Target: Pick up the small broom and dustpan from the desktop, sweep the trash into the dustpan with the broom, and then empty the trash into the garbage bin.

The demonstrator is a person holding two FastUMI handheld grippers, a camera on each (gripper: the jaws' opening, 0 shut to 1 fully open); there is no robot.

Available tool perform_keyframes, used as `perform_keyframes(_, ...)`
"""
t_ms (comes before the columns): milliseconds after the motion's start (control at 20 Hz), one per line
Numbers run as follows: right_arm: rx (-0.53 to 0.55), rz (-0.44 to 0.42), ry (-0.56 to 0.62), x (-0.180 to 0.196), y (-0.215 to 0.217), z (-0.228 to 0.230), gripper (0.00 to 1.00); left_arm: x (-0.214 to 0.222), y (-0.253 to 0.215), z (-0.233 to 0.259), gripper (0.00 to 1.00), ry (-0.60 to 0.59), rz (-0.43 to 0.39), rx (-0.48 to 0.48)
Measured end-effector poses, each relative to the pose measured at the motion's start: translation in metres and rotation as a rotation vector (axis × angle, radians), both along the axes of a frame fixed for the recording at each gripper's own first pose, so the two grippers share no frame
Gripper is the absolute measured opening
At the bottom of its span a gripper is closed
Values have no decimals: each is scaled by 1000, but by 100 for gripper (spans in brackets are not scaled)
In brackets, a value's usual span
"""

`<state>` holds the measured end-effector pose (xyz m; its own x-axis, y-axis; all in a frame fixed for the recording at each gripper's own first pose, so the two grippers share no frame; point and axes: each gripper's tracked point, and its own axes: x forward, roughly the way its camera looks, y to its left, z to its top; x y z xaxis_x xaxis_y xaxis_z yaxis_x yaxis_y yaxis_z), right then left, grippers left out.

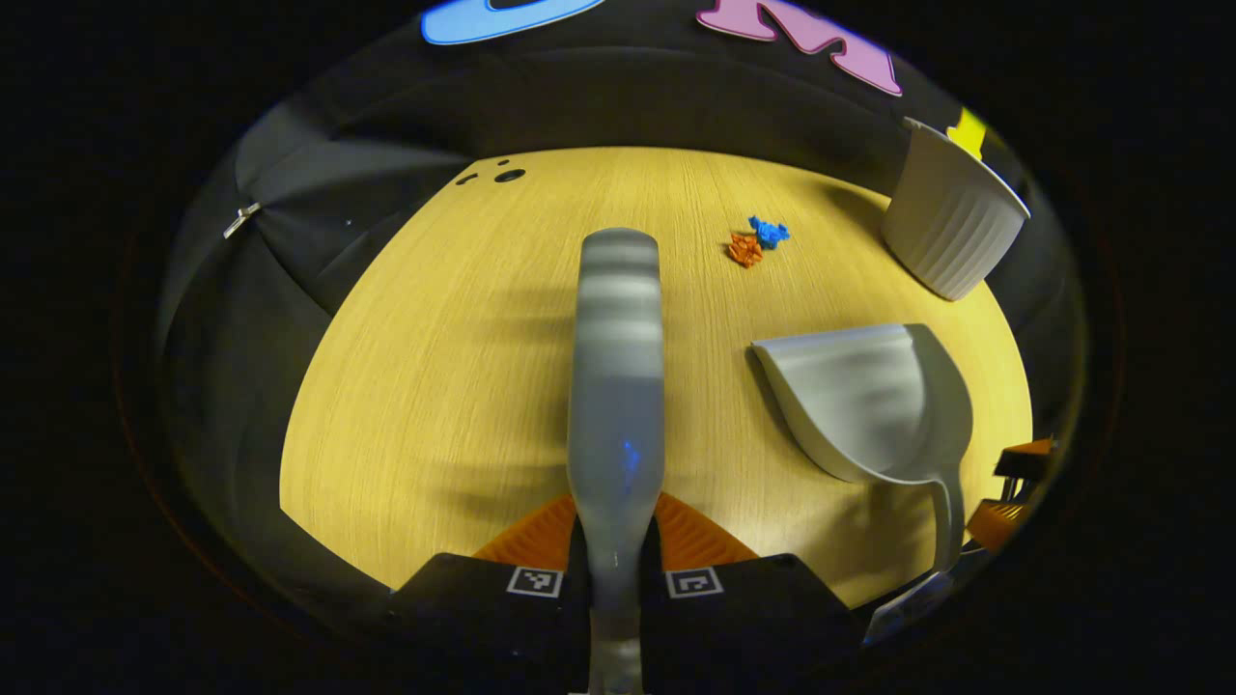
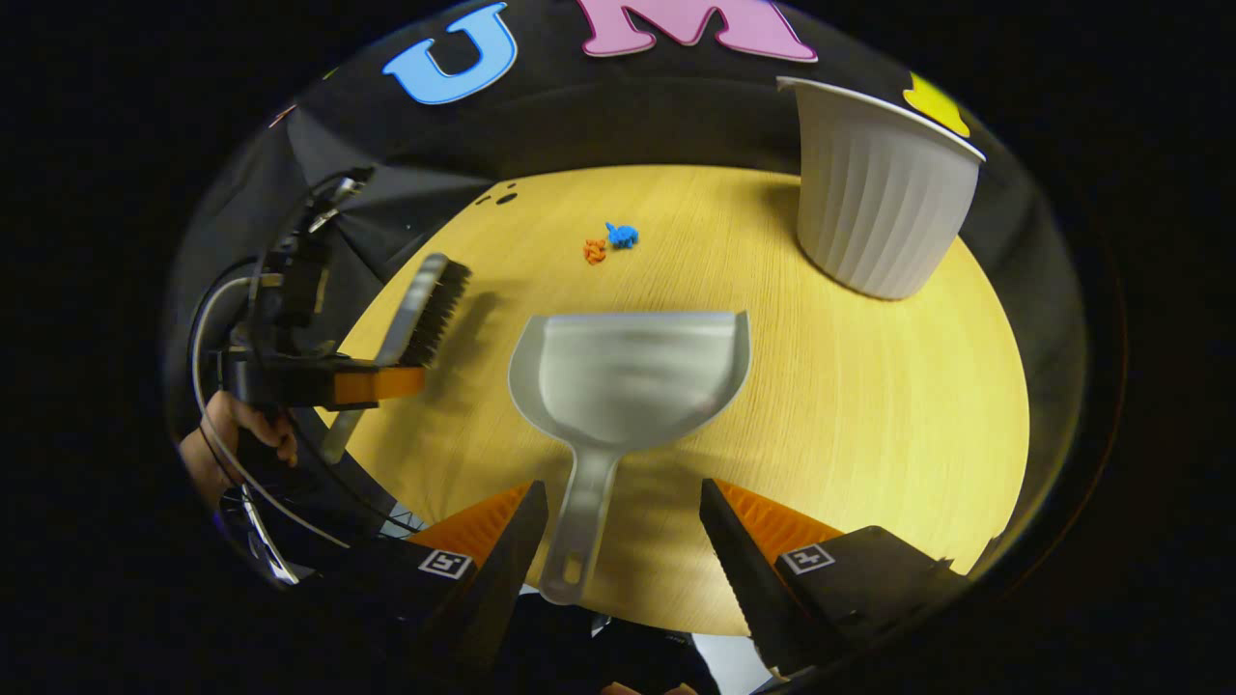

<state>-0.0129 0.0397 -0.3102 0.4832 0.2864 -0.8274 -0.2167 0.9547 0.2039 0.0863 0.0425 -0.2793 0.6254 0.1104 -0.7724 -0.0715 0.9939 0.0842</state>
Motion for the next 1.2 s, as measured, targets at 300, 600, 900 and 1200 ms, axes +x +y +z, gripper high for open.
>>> perform_keyframes(300,-35,-132,83,5,10,-40,99,-21,13,27,22,-34,68,-53)
perform_keyframes(600,-85,-232,122,21,13,-68,98,-41,28,25,24,-39,93,-20)
perform_keyframes(900,-176,-216,97,29,14,-72,74,-50,29,22,25,-47,112,-41)
perform_keyframes(1200,-158,-141,109,30,21,-74,39,-28,30,21,25,-49,67,-26)
